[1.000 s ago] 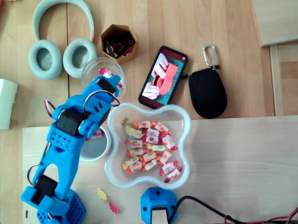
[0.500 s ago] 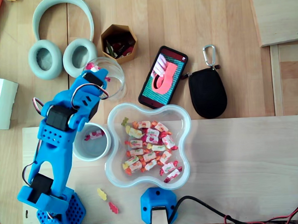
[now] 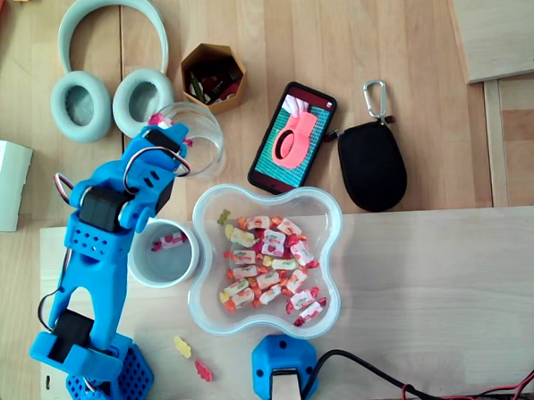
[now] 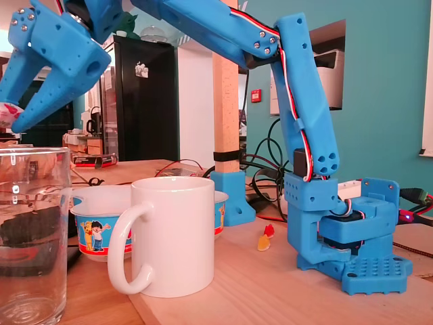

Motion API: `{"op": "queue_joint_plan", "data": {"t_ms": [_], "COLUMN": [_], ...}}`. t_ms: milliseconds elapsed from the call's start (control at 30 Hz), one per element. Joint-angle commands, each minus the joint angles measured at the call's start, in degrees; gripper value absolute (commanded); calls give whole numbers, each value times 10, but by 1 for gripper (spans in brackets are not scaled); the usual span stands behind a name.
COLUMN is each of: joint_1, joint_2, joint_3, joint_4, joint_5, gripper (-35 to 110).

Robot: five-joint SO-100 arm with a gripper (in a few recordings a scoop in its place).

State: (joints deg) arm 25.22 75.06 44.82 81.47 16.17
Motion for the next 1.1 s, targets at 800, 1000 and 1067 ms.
{"op": "queue_joint_plan", "data": {"t_ms": [800, 1000, 1067], "joint_1": [6, 6, 8], "joint_2": [14, 14, 14], "joint_3": [-9, -8, -8], "joint_4": [17, 17, 18], "joint_5": [-1, -1, -1], "gripper": [-3, -3, -3]}}
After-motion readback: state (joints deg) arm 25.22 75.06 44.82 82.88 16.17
